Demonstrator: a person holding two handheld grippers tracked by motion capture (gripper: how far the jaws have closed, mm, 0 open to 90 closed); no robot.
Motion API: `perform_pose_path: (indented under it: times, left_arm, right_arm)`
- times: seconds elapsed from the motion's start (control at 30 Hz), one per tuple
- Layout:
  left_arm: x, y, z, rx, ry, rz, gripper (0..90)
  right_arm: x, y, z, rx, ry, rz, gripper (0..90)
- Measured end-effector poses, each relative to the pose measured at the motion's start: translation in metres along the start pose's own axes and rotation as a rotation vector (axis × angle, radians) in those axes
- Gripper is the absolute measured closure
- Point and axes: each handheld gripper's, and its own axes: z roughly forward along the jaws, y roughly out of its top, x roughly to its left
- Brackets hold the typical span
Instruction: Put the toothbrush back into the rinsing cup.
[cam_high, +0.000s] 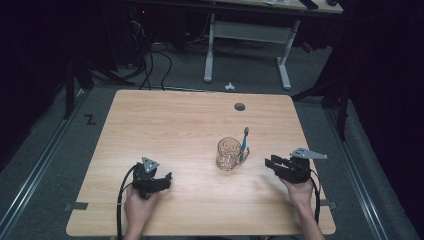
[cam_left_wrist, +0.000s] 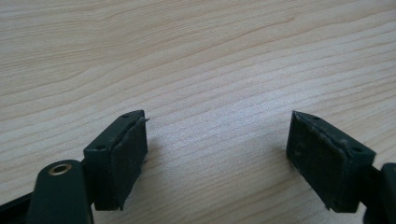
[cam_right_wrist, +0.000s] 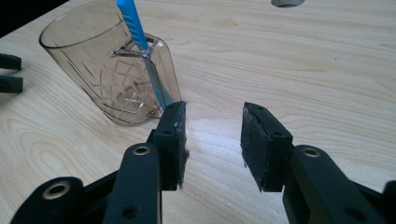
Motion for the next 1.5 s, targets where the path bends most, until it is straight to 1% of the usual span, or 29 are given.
perform_pose_path:
  times: [0.27,0.43,0.63,0.87,1.23,1.5]
  left_arm:
    - [0.000,0.000,0.000,0.000,0.000,0.000,21.0]
    - [0.000,0.000,0.000,0.000,0.000,0.000,21.0]
    - [0.000,0.000,0.000,0.000,0.000,0.000,21.0]
    - [0.000,0.000,0.000,0.000,0.000,0.000,21.0]
    - [0.000,0.000,0.000,0.000,0.000,0.000,21.0]
    - [0.000,0.000,0.000,0.000,0.000,0.000,21.0]
  right_arm:
    - [-0.001,-0.002,0.008,0.020,-0.018,-0.008,60.4]
    - [-0.001,-0.004,0.016,0.036,-0.056,-0.052,59.2]
    - [-0.002,-0.007,0.025,0.062,-0.076,-0.063,58.4]
    - [-0.002,-0.009,0.033,0.087,-0.087,-0.074,57.8]
    - [-0.001,-0.012,0.040,0.115,-0.100,-0.080,56.4]
    - [0.000,-0.014,0.045,0.136,-0.116,-0.094,55.1]
